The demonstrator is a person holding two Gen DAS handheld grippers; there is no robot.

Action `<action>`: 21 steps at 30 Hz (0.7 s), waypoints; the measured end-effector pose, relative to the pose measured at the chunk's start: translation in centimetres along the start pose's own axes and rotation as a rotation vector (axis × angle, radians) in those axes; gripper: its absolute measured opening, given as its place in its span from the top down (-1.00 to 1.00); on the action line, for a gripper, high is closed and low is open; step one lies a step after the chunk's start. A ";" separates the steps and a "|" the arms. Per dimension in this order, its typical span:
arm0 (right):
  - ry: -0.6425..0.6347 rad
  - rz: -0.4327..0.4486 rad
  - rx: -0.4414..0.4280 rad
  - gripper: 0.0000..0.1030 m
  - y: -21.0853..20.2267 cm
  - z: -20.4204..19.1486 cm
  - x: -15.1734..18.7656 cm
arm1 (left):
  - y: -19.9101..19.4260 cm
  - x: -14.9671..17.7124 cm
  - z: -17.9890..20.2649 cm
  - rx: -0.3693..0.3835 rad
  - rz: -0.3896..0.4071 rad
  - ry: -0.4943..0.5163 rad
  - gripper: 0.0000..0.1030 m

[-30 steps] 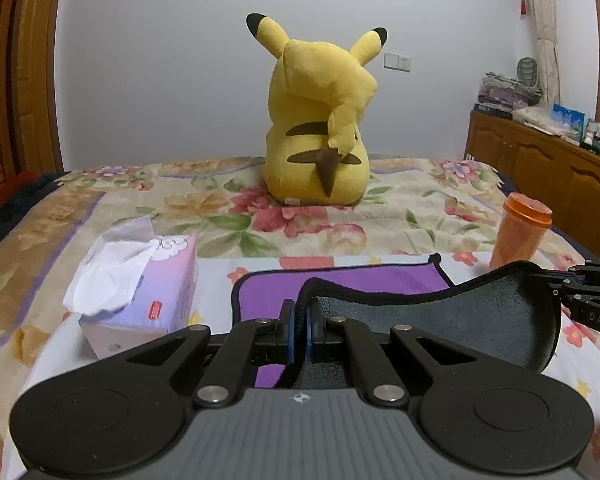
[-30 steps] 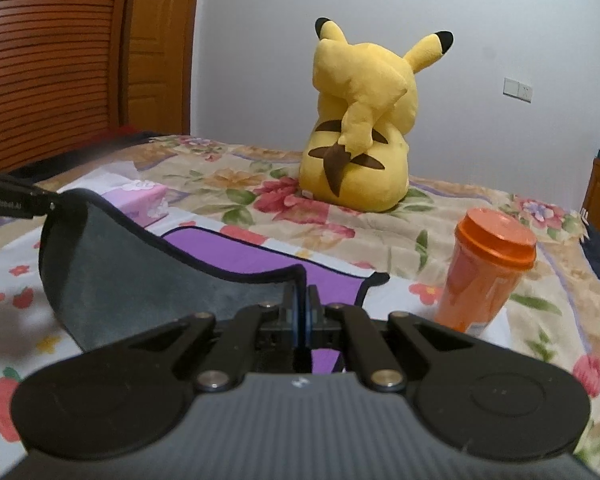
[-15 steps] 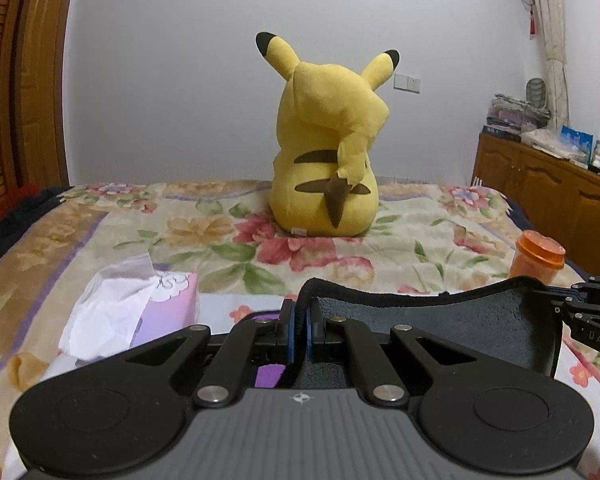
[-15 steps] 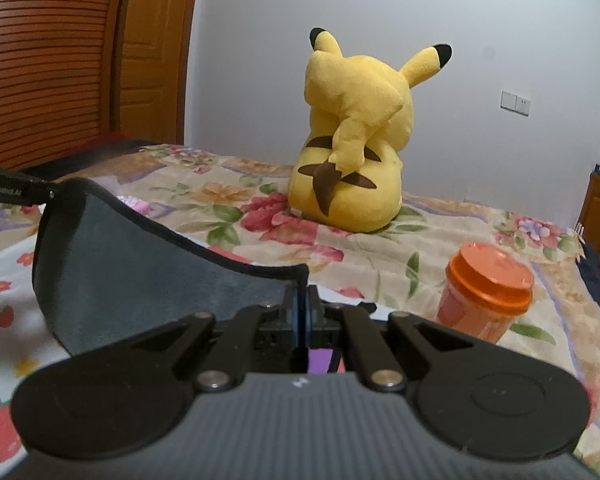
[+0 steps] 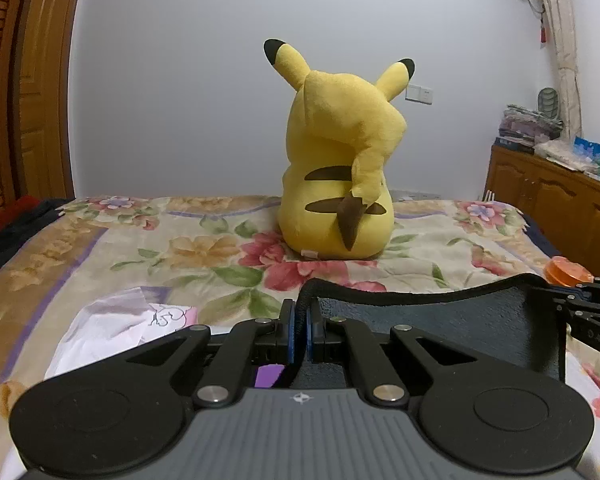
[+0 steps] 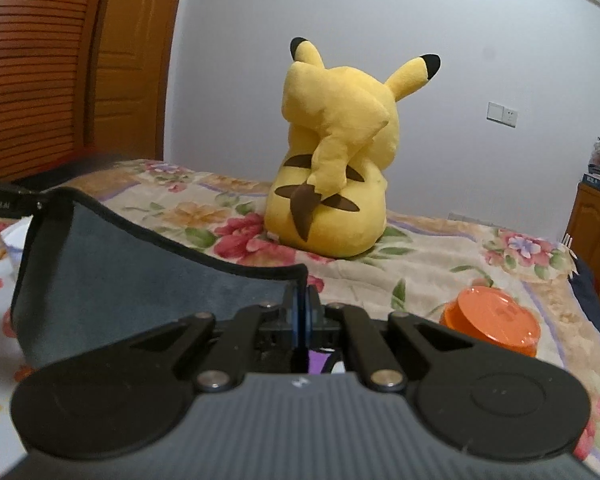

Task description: Fold towel

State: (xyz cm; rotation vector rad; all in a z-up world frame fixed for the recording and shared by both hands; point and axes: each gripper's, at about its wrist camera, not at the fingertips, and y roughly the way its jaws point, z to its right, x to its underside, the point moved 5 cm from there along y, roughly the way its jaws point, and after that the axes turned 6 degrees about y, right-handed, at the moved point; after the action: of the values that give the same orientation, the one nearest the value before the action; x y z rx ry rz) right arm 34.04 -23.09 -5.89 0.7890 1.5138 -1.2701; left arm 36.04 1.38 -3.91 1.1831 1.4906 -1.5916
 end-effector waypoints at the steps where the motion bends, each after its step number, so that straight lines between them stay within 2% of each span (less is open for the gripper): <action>1: -0.002 0.000 0.003 0.93 0.2 0.1 0.1 | 0.4 0.0 -0.1 0.001 0.000 0.001 0.84; 6: -0.014 -0.006 0.020 0.93 1.9 0.4 0.7 | 2.8 0.4 -0.6 -0.014 -0.011 0.007 0.84; 16: 0.008 -0.052 0.029 0.92 5.2 1.0 3.6 | 7.0 3.3 -1.4 -0.023 -0.074 0.001 0.84; 21: -0.004 -0.072 0.042 0.92 6.5 0.9 4.5 | 8.7 4.0 -1.0 -0.029 -0.094 0.034 0.83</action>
State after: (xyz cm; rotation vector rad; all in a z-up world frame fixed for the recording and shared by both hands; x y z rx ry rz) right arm 38.75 -22.81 -12.32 0.7644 1.5285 -1.3605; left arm 42.55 1.59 -10.97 1.1446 1.6067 -1.6135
